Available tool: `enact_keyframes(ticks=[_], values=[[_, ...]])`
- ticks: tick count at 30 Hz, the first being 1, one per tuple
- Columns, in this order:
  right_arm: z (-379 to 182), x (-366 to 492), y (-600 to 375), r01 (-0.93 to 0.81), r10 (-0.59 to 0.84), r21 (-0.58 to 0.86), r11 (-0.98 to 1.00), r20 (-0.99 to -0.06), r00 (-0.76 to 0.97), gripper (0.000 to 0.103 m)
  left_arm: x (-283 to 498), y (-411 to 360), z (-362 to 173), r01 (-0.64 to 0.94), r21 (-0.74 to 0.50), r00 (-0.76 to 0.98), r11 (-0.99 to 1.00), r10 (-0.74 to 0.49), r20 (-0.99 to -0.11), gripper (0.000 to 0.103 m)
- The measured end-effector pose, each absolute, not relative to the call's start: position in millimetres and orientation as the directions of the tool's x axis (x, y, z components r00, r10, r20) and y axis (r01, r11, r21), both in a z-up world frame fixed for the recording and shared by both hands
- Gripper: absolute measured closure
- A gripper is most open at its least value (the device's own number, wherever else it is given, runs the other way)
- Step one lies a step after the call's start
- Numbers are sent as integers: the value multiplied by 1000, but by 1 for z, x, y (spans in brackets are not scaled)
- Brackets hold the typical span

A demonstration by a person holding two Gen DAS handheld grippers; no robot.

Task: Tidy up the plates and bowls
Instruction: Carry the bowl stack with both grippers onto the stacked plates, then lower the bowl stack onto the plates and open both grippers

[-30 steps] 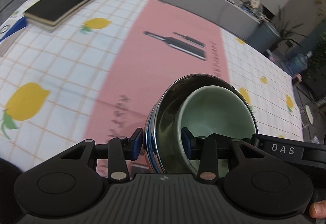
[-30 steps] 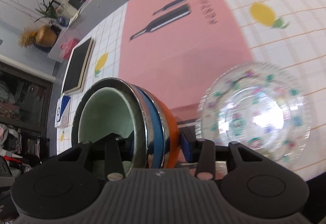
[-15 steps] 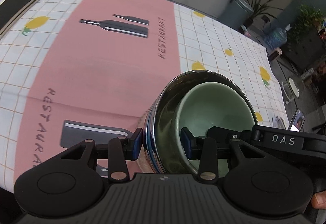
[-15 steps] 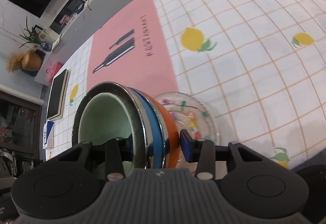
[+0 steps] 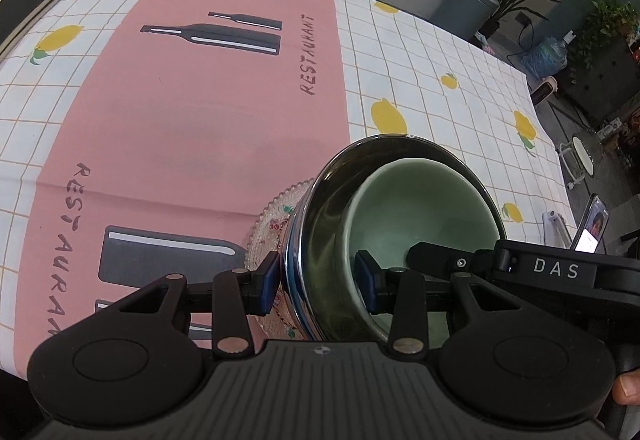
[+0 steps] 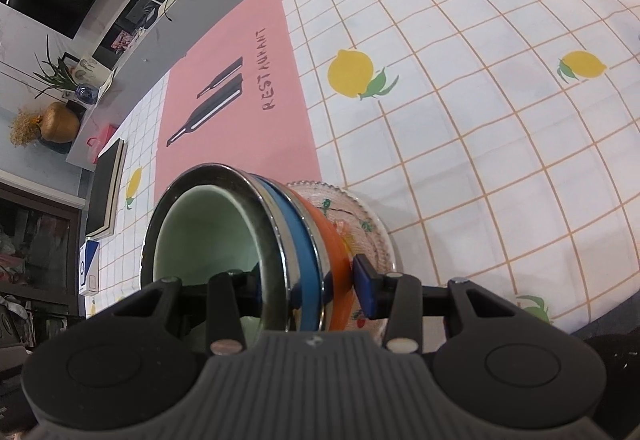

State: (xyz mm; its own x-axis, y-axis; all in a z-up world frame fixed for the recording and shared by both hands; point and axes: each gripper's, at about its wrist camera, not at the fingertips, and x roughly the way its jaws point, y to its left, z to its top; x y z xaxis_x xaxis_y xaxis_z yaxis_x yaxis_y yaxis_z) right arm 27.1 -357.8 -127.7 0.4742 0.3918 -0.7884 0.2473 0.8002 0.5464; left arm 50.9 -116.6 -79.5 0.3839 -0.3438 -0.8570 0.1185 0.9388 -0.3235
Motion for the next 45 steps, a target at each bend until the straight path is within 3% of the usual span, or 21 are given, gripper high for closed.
enact_keyframes(ticks=[10,21,32,45], values=[[-132,30,-358,266,404,558,786,-789,463,60,47,-125,-77,146,-274,413,951,-310,-856,58],[-111,27,-352,218,371,532,818,-778,508,43,45,-118,-63,163,-284,471,945,-328,-819,49],[-40,-2,-323,42,169,274,961,-701,693,34,17,-108,-2,235,-112,667,966,-244,-704,45],[-2,-73,-277,-101,174,158,982,-569,804,31,-50,-77,35,237,77,840,969,-164,-518,45]])
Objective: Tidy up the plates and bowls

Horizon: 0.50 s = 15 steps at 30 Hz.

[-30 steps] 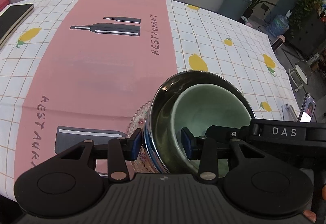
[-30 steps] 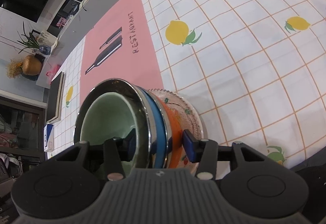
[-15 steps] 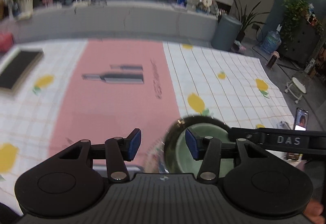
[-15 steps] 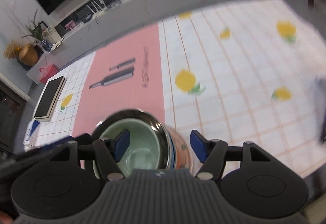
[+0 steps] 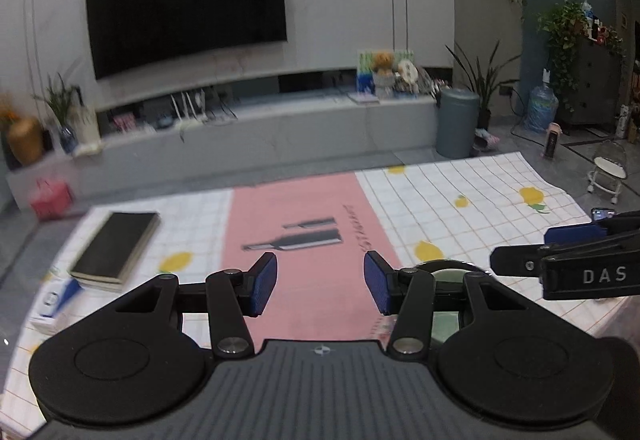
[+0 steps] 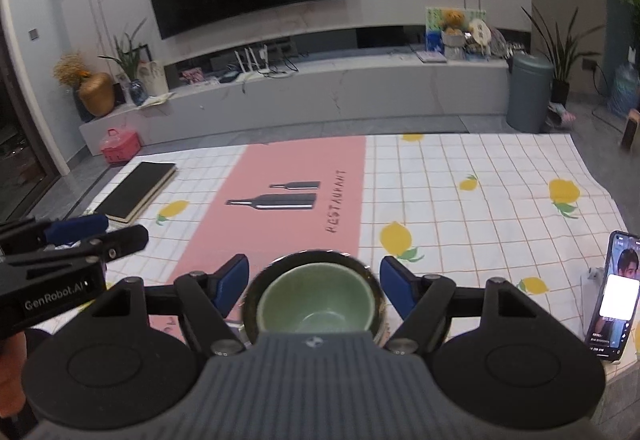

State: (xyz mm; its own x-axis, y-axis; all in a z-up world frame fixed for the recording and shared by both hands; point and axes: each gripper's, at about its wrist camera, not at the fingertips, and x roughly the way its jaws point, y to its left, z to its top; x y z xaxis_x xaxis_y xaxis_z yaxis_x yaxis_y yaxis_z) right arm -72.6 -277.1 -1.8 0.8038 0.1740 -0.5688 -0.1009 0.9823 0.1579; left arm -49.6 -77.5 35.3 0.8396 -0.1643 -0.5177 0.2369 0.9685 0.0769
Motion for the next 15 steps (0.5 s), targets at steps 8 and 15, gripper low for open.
enact_keyframes(ticks=[8,15], values=[[-7,-112,-237,-158,158,44,987,-516,842,30,-78,-61,29,162,102,874,981,-95,-476,41],[-28,-136,-213,-166,138,-9,986,-504,852,26,-93,-57,10,120,149,878,982,-34,-477,39]])
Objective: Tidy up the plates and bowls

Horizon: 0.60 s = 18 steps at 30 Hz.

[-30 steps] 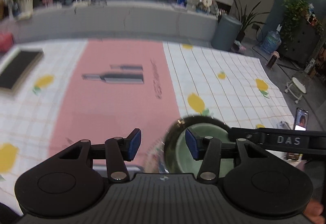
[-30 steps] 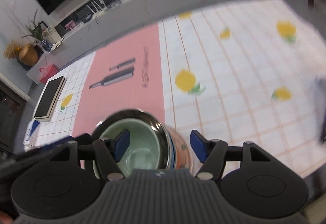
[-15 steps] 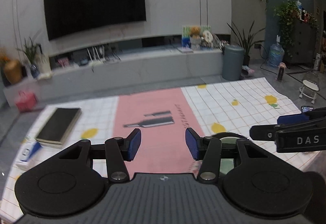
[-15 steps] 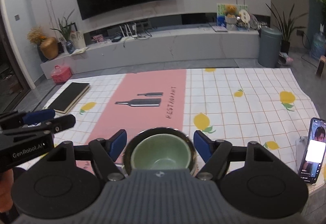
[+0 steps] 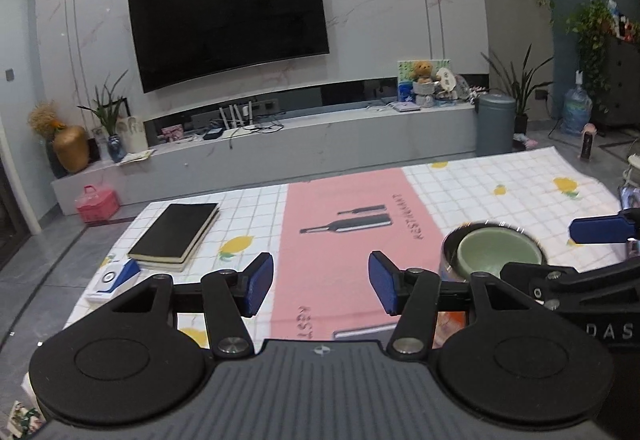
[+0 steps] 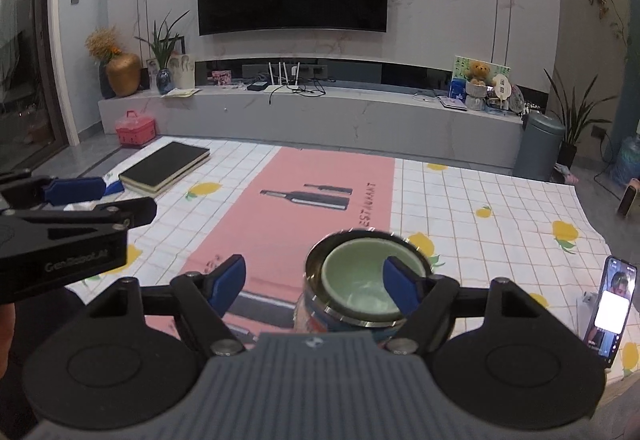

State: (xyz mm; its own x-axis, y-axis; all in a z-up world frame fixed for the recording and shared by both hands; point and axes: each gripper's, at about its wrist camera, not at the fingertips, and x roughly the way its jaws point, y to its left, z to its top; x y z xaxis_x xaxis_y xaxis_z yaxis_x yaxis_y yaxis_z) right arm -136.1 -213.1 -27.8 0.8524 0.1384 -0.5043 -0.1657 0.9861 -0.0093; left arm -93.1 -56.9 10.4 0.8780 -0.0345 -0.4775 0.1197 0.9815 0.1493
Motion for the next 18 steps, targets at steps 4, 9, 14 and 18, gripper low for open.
enact_keyframes(ticks=[4,9,14,18], values=[[-43,-145,-206,-132,98,-31,991,-503,859,18,-101,-52,-2,120,154,862,981,-26,-507,37],[-55,-144,-206,-110,65,-54,992,-537,841,18,-104,-48,-18,127,158,825,979,-16,-565,37],[-68,-142,-207,-75,39,-38,996,-585,810,18,-104,-42,-29,105,153,787,983,12,-616,37],[-80,-141,-208,-51,21,-29,998,-632,774,18,-103,-39,-36,95,144,759,985,22,-651,37]])
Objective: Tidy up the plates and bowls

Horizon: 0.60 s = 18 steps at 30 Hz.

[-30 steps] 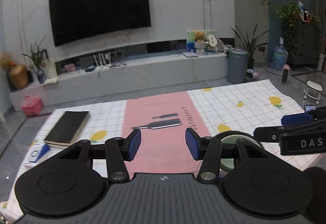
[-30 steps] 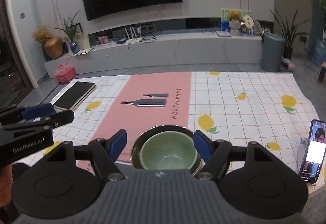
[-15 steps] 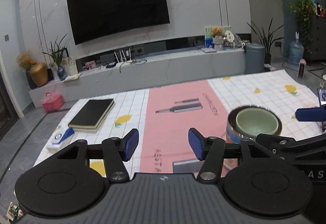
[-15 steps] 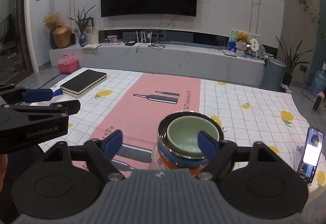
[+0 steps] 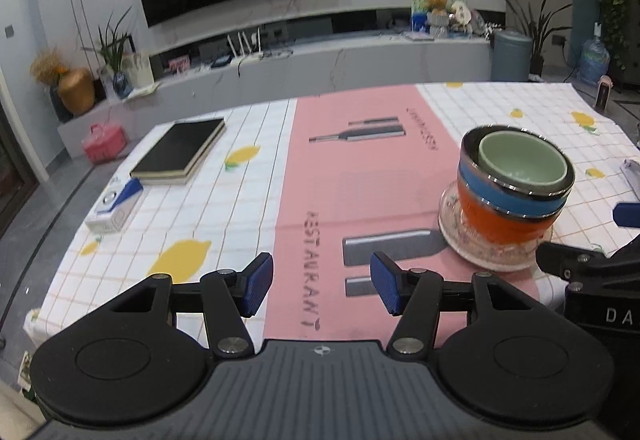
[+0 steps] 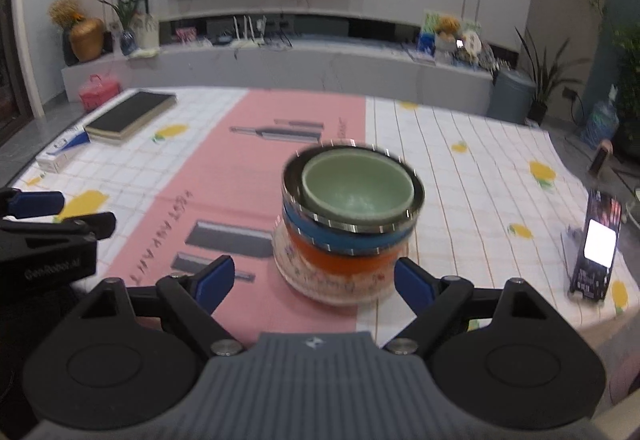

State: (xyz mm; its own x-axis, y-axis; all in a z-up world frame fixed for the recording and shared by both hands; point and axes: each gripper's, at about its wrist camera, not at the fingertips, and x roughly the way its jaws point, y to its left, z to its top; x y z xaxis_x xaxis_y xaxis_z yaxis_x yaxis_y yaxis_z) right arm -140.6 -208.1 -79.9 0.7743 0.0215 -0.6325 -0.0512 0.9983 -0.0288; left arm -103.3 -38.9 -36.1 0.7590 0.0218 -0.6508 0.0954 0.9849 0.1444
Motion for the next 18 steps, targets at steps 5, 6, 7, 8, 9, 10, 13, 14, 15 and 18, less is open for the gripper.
enact_keyframes(ticks=[5,6,7,8,9,10,13,14,15,18], values=[[-85,-140,-212,-30,10,-19,999,-656,755,17,-102,-43,-41,105,154,742,982,26,-669,35],[-85,-140,-212,-26,7,-20,999,-658,753,17,-103,-44,-42,107,153,740,982,24,-673,34],[-85,-140,-213,-24,6,-17,1000,-659,752,17,-102,-45,-43,110,152,738,982,22,-675,34],[-85,-139,-214,-21,7,-14,1000,-659,752,17,-102,-45,-43,112,152,737,982,21,-676,34],[-85,-140,-214,-20,7,-13,1000,-659,752,17,-102,-46,-43,112,155,737,982,22,-676,34],[-84,-140,-215,-20,7,-13,1000,-658,753,17,-101,-46,-43,112,157,737,981,23,-676,34],[-84,-140,-216,-19,8,-9,1000,-657,754,17,-101,-46,-43,113,151,736,982,19,-676,34],[-84,-140,-216,-18,8,-8,1000,-658,753,17,-101,-46,-42,114,148,736,982,17,-677,34],[-84,-140,-217,-16,8,-7,1000,-659,752,17,-100,-46,-42,115,146,735,983,15,-678,34],[-85,-140,-218,-13,9,-2,1000,-660,751,17,-100,-46,-43,116,149,734,982,16,-679,34]])
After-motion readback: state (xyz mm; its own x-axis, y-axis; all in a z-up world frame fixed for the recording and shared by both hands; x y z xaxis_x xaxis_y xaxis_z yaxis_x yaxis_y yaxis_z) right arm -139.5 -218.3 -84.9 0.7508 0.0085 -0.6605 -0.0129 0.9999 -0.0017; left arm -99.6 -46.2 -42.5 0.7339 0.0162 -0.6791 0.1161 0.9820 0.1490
